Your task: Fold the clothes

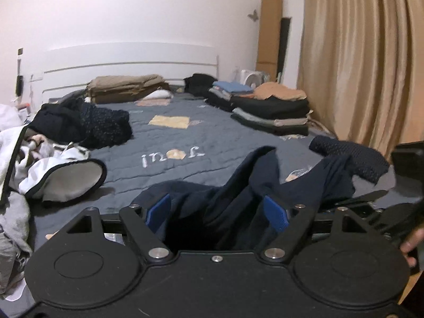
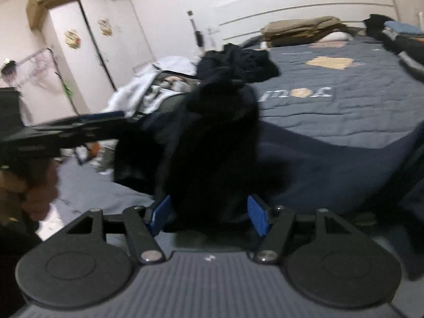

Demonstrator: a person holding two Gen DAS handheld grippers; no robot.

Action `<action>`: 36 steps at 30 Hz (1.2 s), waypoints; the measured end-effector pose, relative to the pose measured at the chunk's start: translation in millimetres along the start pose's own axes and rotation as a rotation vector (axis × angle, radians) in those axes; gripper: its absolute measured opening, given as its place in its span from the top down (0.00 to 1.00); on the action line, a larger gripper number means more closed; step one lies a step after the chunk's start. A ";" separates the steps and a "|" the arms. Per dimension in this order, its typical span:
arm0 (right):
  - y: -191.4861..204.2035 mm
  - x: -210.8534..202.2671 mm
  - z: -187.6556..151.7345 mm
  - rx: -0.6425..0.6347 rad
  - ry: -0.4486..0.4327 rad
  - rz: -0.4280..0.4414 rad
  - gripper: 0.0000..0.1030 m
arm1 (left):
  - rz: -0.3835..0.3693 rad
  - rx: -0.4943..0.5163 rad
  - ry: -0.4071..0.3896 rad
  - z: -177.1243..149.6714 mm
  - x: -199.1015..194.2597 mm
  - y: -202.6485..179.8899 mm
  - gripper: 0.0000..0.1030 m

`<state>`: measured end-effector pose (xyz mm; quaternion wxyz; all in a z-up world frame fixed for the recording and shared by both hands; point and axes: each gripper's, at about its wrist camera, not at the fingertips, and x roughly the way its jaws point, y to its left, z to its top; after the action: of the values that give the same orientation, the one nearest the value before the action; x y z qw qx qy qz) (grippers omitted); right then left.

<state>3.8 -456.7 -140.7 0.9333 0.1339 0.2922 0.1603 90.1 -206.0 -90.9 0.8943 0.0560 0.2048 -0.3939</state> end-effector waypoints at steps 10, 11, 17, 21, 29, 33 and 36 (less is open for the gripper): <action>37.4 38.7 -16.3 0.065 -0.059 -0.027 0.37 | 0.121 -0.158 0.011 2.9 1.7 36.6 0.27; 35.9 41.4 -16.8 0.071 -0.063 -0.039 0.37 | 0.120 -0.149 0.020 2.4 2.6 36.4 0.27; 19.9 48.8 -17.0 0.156 -0.068 -0.097 0.85 | 0.112 -0.119 0.102 -6.7 15.5 34.5 0.28; 4.8 33.7 -4.5 0.187 -0.088 -0.135 0.96 | 0.111 -0.107 0.162 -13.5 24.7 34.7 0.58; -24.6 -59.7 43.7 0.142 -0.394 -0.321 1.00 | 0.140 -0.115 0.201 -19.7 32.7 37.2 0.90; -51.9 -83.1 47.7 0.223 -0.417 -0.302 1.00 | 0.157 -0.167 0.156 -13.7 27.1 45.0 0.92; -60.2 -76.7 42.0 0.263 -0.357 -0.227 0.96 | 0.158 -0.176 0.154 -11.7 27.0 45.7 0.92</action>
<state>-17.8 -547.1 -89.5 0.9567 0.2468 0.1540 -0.0112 135.9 -190.1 -115.4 0.9057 0.0231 0.3014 -0.2973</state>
